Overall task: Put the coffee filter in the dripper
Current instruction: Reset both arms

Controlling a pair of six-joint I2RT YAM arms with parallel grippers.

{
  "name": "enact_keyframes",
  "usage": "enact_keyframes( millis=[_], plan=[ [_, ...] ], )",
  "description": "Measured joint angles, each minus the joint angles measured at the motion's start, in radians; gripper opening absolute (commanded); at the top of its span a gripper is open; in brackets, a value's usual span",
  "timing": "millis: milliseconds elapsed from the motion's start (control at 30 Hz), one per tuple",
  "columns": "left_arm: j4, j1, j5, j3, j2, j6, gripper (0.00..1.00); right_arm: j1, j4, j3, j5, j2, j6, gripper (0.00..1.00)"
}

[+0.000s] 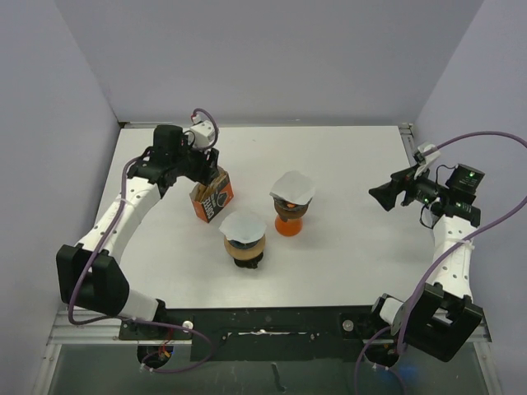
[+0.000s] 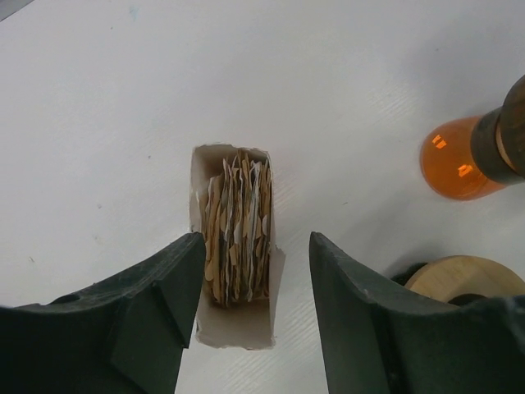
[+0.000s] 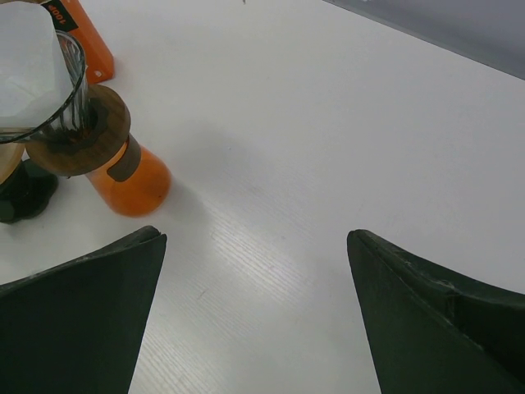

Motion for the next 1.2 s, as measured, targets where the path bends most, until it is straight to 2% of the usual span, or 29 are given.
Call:
enact_keyframes(
  millis=[133,467,1200],
  plan=[
    [0.000,0.000,-0.019,0.000,0.039,0.021,0.45,0.013,0.000,0.000,-0.002,0.000,0.004,0.98],
    [0.001,0.000,-0.033,0.003,0.076,0.058,0.44,0.013,0.000,0.000,-0.002,0.000,0.008,0.98],
    [-0.001,0.000,-0.040,-0.002,0.056,0.072,0.43,0.065,0.000,0.000,0.014,0.052,0.003,0.99]
  ],
)
